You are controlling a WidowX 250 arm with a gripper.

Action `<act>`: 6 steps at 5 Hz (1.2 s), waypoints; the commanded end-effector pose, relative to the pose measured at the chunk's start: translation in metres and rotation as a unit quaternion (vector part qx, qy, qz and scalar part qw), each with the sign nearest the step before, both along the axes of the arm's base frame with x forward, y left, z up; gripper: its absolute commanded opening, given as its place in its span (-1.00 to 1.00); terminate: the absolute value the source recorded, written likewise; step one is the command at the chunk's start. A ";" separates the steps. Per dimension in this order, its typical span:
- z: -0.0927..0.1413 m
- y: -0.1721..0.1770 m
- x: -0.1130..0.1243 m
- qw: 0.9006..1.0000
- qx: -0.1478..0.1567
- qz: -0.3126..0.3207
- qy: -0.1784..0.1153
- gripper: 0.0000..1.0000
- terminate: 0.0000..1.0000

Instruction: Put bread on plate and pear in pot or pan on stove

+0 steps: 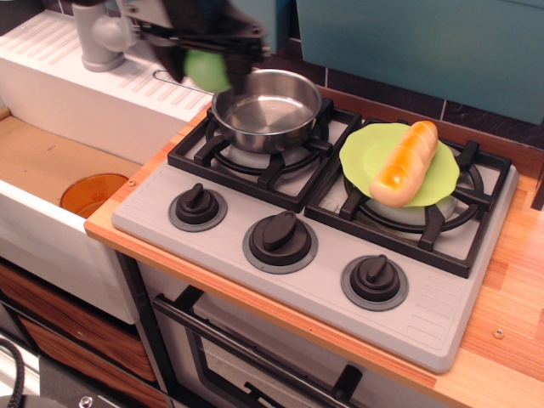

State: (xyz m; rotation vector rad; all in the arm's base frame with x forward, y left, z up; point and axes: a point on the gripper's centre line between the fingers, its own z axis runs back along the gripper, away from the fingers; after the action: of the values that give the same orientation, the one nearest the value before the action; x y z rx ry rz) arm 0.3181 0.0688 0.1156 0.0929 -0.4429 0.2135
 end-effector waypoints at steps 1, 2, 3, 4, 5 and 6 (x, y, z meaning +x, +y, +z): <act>0.007 -0.013 0.041 1.000 0.007 -0.013 -0.028 -1.00 -1.00; -0.004 -0.017 0.048 1.000 -0.004 -0.027 -0.015 -1.00 -1.00; -0.012 -0.019 0.051 0.999 -0.007 -0.037 -0.019 1.00 -1.00; -0.007 -0.015 0.047 0.999 -0.008 -0.043 -0.012 1.00 -1.00; 0.004 -0.020 0.039 0.999 -0.008 -0.033 -0.003 1.00 -1.00; 0.013 -0.031 0.032 1.000 -0.013 -0.022 0.003 1.00 -1.00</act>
State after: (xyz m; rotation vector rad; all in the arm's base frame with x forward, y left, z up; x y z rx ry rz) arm 0.3466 0.0408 0.1052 0.0569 -0.3621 0.1795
